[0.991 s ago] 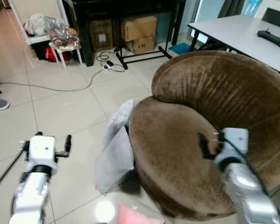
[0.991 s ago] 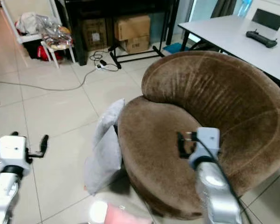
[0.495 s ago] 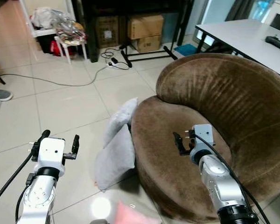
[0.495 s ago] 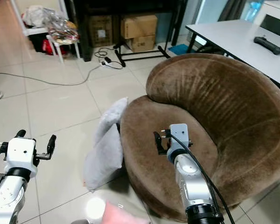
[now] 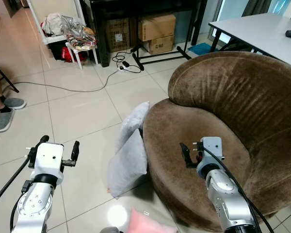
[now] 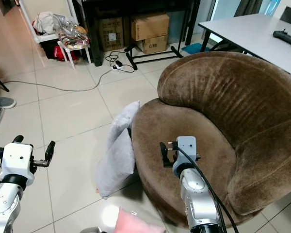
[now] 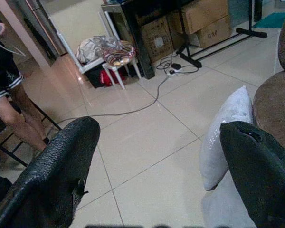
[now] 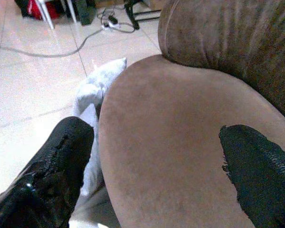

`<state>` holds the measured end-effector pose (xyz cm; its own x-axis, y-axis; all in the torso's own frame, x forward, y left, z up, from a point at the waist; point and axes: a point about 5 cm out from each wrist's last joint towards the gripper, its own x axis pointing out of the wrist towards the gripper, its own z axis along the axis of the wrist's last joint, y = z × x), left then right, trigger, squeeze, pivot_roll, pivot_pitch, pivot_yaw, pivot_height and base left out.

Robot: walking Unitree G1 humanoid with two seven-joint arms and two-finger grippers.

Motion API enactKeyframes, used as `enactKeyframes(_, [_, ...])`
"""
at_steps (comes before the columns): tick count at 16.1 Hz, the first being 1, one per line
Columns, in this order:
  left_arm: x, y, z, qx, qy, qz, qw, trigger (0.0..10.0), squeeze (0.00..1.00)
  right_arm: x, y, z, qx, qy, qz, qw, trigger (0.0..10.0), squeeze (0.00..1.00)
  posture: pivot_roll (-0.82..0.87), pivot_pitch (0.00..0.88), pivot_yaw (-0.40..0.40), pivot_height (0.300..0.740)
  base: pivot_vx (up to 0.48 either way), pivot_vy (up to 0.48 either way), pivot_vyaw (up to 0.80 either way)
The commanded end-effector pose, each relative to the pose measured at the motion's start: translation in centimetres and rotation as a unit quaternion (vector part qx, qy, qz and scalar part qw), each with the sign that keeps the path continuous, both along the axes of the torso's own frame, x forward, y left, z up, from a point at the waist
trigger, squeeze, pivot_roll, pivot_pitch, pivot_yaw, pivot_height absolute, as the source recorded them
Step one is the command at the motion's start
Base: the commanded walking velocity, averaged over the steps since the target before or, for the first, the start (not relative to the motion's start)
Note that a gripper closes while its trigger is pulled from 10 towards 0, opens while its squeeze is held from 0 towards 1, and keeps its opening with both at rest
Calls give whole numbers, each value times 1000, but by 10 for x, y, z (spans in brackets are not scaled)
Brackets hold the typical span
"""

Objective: Move the pillow to the sofa from floor

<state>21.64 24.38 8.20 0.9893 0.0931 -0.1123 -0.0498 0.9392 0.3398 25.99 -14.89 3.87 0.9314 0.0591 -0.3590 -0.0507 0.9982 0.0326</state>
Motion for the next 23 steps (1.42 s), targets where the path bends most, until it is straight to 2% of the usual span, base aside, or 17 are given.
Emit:
enactKeyframes(1, [2,2,4,-4,-3,-1,1000,10000,0,-1,-4,3,4,-7,-11,1000,10000,0,94,0,39,740,0,0,0])
enactKeyframes(7, [0,0,2,-15,-2,3,1000,10000,0,1,3,7,7,-10,-1,1000,10000,0,100,0,9,740,0,0,0])
enactKeyframes(13, [-2,0,1,-19,-4,7,1000,10000,0,3,3,7,3,-9,5,1000,10000,0,100,0,-4,740,0,0,0])
enactKeyframes(18, [-2,0,-1,-20,-4,7,1000,10000,0,3,2,7,1,-9,8,1000,10000,0,99,0,-10,740,-326,0,0])
enactKeyframes(23, [-3,1,-2,-17,-3,13,1000,10000,0,5,2,8,-1,-9,13,1000,10000,0,98,0,-15,740,0,0,0])
